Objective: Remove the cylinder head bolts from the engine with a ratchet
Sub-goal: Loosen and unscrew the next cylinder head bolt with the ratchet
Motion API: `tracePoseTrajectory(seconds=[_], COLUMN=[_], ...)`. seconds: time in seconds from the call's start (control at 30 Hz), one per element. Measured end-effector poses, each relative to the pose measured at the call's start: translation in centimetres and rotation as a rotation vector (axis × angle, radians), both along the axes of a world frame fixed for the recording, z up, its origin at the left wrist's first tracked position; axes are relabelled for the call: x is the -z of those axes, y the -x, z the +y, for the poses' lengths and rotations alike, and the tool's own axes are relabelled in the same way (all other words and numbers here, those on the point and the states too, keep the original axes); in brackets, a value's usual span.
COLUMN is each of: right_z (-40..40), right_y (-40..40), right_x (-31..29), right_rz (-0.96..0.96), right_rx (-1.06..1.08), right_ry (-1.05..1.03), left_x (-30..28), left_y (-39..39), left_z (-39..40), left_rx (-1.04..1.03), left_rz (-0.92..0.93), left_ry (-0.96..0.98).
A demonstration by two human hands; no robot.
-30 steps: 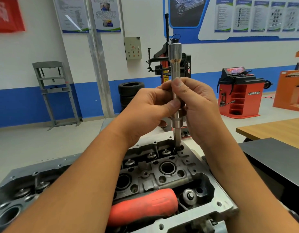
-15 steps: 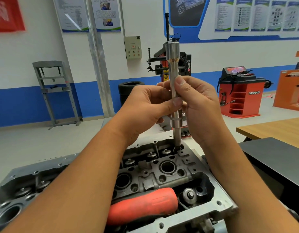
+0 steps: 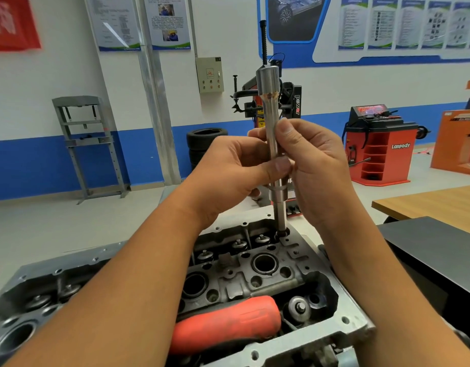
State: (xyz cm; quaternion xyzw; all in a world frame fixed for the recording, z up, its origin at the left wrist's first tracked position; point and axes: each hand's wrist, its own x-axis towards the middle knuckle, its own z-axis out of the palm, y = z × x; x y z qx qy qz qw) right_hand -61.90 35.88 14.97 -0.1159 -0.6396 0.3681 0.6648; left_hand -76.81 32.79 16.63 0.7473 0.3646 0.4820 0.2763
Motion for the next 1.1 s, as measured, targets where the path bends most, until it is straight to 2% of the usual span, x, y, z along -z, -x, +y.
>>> tracePoseTrajectory(seconds=[0.13,0.23,0.37,0.67,0.77,0.87,1.0,1.1], right_z=[0.07,0.14,0.27,0.11,0.17,0.15,0.04,0.07], right_y=[-0.05,-0.17,-0.15,0.00,-0.05,-0.14,-0.04,0.03], right_x=[0.06,0.07,0.10,-0.02,0.05,0.00,-0.02,0.01], right_rz=[0.028,0.022,-0.005,0.029,0.021,0.014,0.017,0.029], right_rx=[0.085,0.071,0.067,0.023,0.080,0.085,0.027,0.082], right_ry=[-0.006,0.013,0.020,0.020,0.000,0.011,0.033,0.009], left_x=[0.04,0.04,-0.02,0.08,0.06,0.20,0.01,0.02], left_y=[0.17,0.05,-0.15,-0.10,0.15,-0.08,-0.13,0.26], left_z=[0.27,0.13,-0.18,0.18,0.24,0.11,0.18,0.24], left_rx=[-0.036,0.028,0.103,0.005,-0.001,0.094,0.059,0.042], left_rz=[-0.011,0.045,0.013,-0.043,0.026,0.021,0.019,-0.033], left_ry=[-0.024,0.035,0.131,-0.082,-0.017,0.098,0.025,-0.024])
